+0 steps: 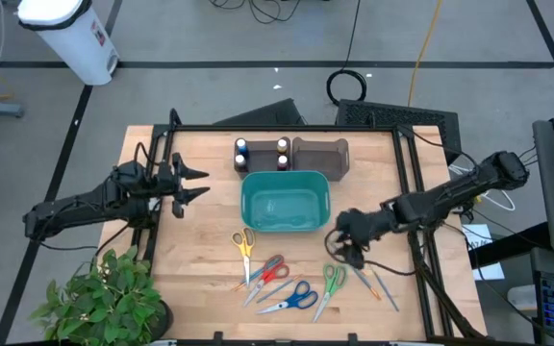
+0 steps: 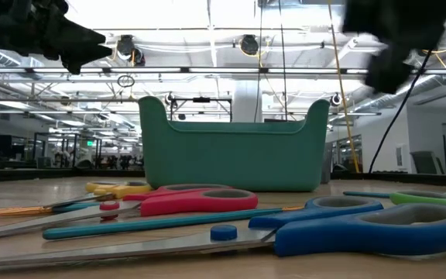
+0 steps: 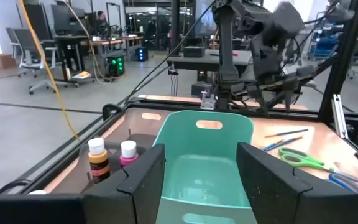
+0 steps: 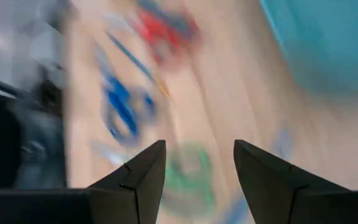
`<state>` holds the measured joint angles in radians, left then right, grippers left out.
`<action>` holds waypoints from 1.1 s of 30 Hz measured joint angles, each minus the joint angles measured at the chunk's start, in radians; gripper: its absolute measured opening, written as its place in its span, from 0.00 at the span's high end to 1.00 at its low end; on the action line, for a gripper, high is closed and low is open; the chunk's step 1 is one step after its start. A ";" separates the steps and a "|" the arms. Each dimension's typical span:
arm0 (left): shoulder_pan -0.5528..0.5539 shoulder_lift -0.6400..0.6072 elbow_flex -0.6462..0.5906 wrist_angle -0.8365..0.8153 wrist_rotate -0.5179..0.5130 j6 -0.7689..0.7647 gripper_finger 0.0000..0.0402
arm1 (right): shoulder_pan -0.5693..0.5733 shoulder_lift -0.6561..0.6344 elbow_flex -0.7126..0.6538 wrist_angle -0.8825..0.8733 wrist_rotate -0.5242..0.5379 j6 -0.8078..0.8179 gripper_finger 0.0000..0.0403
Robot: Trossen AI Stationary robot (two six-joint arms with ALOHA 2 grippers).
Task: Pick & Place Paint Supplies
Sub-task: Put the blue paint brush into the right black bin
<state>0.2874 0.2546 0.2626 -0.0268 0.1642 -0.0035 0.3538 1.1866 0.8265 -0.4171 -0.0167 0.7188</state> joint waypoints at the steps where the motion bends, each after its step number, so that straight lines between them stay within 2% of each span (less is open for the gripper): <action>1: 0.000 0.000 0.000 0.000 0.000 0.001 0.48 | 0.029 0.000 0.001 -0.065 0.018 0.068 0.55; 6: 0.000 0.000 0.000 0.002 -0.007 0.000 0.48 | 0.171 0.000 -0.016 -0.275 0.085 0.387 0.55; 11: 0.000 0.000 0.000 0.002 -0.007 -0.001 0.48 | 0.277 0.022 -0.070 -0.288 0.148 0.554 0.55; 19: 0.000 0.000 0.000 0.002 -0.008 -0.001 0.48 | 0.338 0.145 -0.096 -0.263 0.147 0.600 0.55; 33: 0.000 0.000 0.000 0.002 -0.008 -0.001 0.48 | 0.349 0.293 -0.092 -0.255 0.116 0.655 0.55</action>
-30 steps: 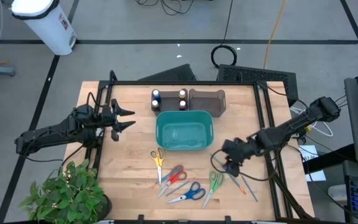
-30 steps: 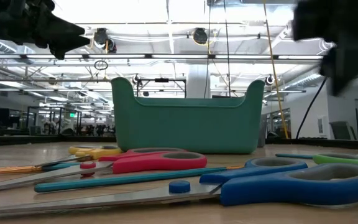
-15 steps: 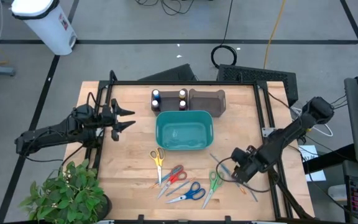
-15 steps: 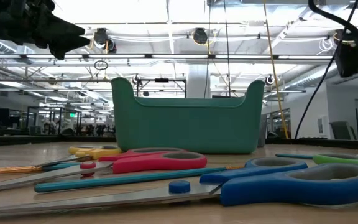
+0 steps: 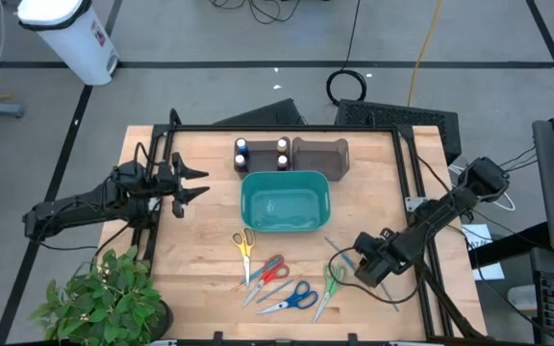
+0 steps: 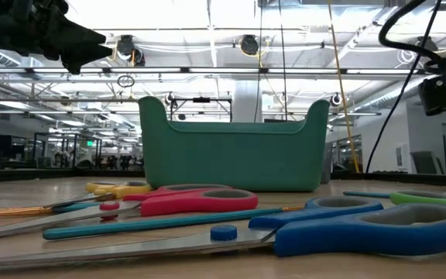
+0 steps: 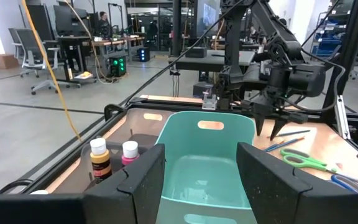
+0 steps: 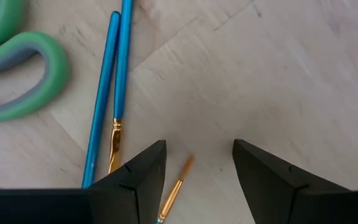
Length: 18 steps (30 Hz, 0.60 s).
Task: Pick & Place Paint Supplies
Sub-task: Put the blue paint brush into the right black bin
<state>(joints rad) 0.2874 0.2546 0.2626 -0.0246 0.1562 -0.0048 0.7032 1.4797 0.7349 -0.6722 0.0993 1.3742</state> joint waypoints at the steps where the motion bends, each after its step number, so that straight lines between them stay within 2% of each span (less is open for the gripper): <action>1: 0.000 0.000 0.000 0.000 0.000 0.000 0.48 | 0.005 0.001 0.000 -0.001 -0.002 0.010 0.55; 5: 0.000 0.000 0.000 -0.001 0.000 0.000 0.48 | 0.022 -0.001 -0.002 -0.002 0.000 0.053 0.59; 18: 0.000 0.000 0.000 -0.001 0.000 0.000 0.48 | 0.024 -0.001 -0.003 -0.005 -0.025 0.080 0.82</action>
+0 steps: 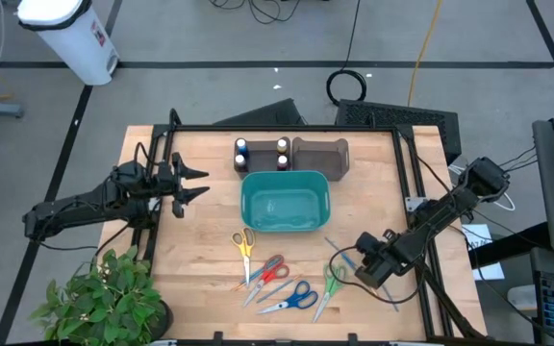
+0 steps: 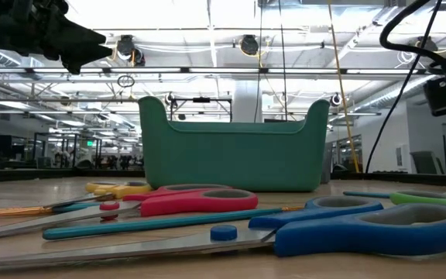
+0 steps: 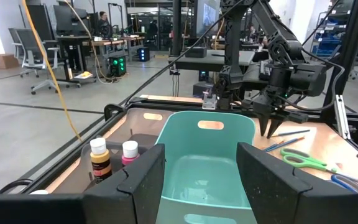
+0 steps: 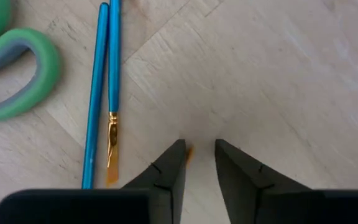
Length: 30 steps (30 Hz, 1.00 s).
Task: Pick & Place Paint Supplies
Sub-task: Put the blue paint brush into the right black bin
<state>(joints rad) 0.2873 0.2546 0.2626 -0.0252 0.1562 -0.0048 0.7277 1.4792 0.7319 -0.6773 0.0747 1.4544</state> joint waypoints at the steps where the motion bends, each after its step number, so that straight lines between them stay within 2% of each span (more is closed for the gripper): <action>1: 0.000 0.000 0.000 0.000 0.000 0.000 0.48 | 0.000 0.000 0.000 0.000 -0.001 0.000 0.83; 21: 0.000 0.000 0.000 0.000 0.000 0.000 0.48 | 0.000 0.001 -0.001 0.001 -0.026 0.007 0.99; 30: 0.000 0.000 0.000 0.000 0.000 0.000 0.48 | 0.001 -0.001 -0.001 -0.002 -0.014 0.000 1.00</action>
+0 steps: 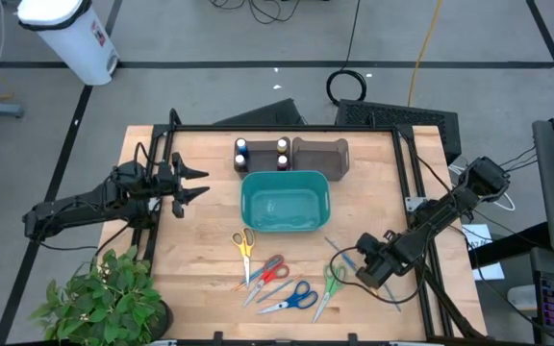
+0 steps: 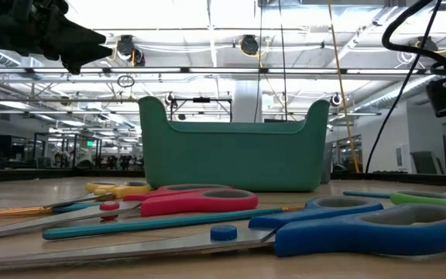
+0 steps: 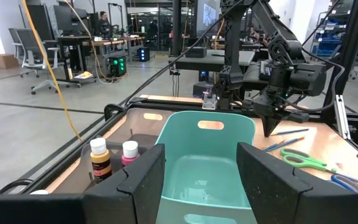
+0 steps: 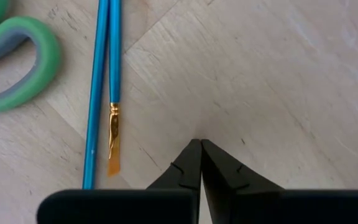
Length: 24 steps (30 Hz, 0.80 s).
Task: Pick & Place Paint Supplies
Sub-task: Put the blue paint brush into the right black bin
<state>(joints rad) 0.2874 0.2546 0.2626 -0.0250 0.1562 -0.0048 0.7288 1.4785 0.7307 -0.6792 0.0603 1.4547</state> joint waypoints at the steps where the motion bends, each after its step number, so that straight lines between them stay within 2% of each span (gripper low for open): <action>1: 0.000 0.000 0.000 0.000 0.000 0.000 0.48 | 0.000 -0.004 0.000 0.000 0.004 0.000 1.00; 7: 0.000 0.000 0.000 0.000 0.000 0.000 0.48 | 0.001 -0.067 -0.006 -0.002 0.046 -0.001 1.00; 24: 0.000 0.000 0.000 0.000 0.000 0.000 0.48 | -0.002 -0.279 -0.002 0.038 0.314 -0.098 1.00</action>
<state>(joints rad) 0.2871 0.2550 0.2626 -0.0250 0.1558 -0.0048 0.7269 1.1995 0.7284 -0.6409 0.3746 1.3566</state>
